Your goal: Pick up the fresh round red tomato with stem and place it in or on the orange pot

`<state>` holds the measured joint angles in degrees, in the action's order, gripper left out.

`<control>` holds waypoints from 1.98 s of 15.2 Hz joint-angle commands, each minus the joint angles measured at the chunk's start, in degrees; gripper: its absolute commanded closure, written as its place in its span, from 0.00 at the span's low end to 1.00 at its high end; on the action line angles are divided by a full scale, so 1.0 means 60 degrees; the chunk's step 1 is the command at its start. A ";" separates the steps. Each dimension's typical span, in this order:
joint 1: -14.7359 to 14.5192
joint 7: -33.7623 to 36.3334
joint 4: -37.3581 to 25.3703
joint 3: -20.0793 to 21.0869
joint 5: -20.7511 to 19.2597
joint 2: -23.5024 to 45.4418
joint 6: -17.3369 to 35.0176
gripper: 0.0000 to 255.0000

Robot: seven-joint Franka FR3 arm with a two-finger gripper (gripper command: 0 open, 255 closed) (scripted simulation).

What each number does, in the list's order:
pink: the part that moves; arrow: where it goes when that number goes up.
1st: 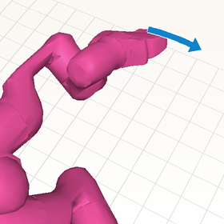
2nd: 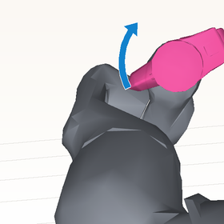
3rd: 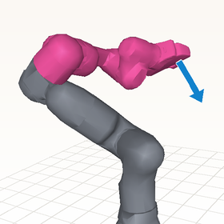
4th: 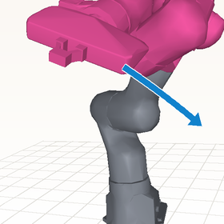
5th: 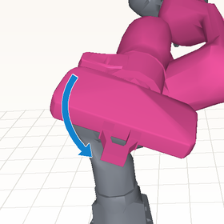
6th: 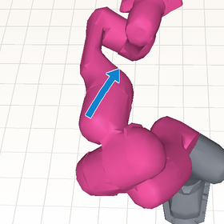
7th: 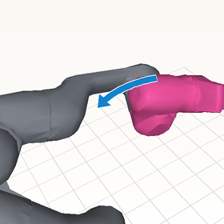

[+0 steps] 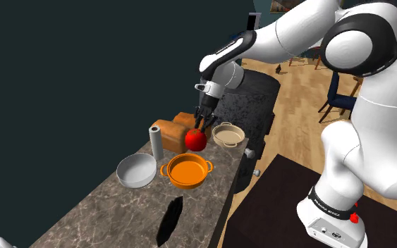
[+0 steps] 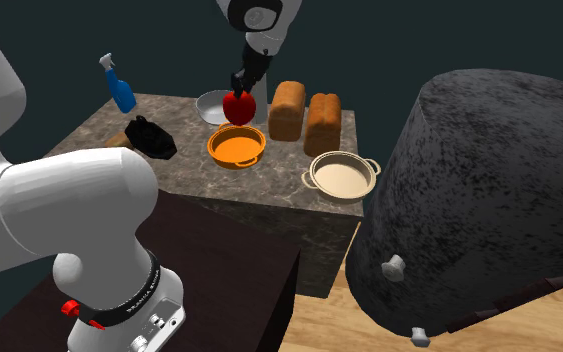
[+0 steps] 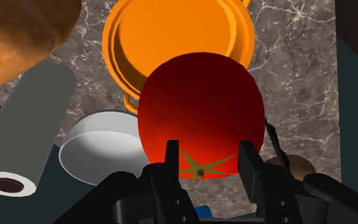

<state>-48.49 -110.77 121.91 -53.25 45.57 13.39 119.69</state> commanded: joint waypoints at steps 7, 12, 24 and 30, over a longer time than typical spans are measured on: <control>-0.0001 0.0127 -0.0550 0.0570 0.0824 0.0870 0.0102 1.00; 0.0241 -0.0376 -0.0488 0.0853 0.1399 0.1381 0.0297 1.00; 0.0862 -0.1512 -0.0538 0.1616 0.2742 0.2645 0.0693 1.00; 0.1026 -0.1789 -0.0596 0.1824 0.3078 0.2982 0.0785 1.00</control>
<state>-42.39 -121.43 118.38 -42.38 63.92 31.18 124.36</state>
